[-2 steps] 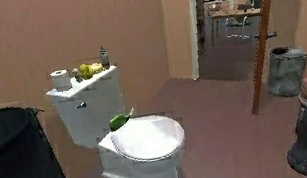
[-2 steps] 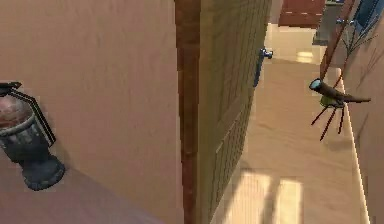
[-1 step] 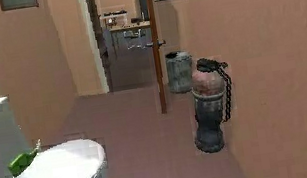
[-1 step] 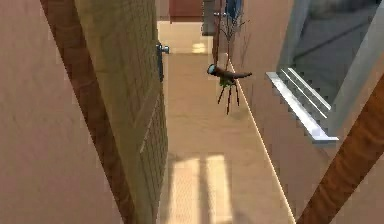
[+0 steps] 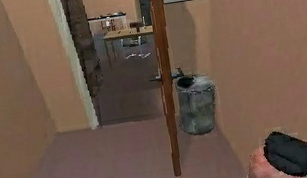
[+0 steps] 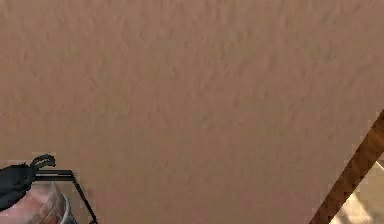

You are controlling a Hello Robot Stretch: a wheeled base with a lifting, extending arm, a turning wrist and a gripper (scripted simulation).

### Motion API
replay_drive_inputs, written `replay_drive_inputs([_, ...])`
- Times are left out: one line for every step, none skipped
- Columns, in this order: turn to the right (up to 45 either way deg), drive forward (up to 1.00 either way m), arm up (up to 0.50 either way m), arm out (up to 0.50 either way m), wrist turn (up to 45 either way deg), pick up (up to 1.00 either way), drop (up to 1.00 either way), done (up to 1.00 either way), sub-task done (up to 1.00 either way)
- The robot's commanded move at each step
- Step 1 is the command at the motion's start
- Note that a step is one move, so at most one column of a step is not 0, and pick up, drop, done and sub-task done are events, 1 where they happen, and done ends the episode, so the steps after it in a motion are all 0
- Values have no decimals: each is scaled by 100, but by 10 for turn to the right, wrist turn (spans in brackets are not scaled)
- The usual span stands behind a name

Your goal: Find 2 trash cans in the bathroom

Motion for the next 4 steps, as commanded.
replay_drive_inputs([0, 80, 0, 0, 0, 0, 0, 0, 0])
replay_drive_inputs([450, 0, 0, 0, 0, 0, 0, 0, 0])
replay_drive_inputs([60, 0, 0, 0, 0, 0, 0, 0, 0])
replay_drive_inputs([0, 20, 0, 0, 0, 0, 0, 0, 0])
